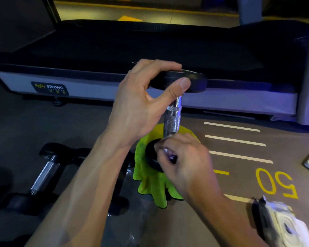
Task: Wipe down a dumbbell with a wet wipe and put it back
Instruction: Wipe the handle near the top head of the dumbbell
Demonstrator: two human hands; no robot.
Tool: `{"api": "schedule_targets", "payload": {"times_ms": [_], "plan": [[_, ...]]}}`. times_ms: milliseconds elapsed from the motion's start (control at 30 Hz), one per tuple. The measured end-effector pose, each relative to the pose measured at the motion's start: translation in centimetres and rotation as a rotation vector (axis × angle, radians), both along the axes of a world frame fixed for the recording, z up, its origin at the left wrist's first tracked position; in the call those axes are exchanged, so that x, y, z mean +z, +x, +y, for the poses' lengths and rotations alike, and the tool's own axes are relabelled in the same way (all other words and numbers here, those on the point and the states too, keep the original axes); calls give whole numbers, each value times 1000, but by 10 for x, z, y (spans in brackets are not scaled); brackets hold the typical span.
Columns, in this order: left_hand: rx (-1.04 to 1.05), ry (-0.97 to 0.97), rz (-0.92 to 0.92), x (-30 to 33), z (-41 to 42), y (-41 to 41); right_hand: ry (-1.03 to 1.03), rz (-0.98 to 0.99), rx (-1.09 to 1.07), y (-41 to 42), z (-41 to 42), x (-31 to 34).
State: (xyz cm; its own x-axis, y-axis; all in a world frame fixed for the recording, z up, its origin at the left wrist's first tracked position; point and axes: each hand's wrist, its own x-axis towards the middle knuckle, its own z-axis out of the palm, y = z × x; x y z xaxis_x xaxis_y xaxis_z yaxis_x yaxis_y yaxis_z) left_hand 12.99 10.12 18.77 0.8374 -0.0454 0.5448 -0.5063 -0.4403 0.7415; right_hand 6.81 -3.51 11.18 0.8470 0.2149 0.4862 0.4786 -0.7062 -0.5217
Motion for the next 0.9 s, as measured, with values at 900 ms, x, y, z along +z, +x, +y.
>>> {"api": "schedule_targets", "payload": {"times_ms": [900], "plan": [[-203, -94, 107, 2, 13, 10, 313, -160, -32, 32, -14, 25]]}}
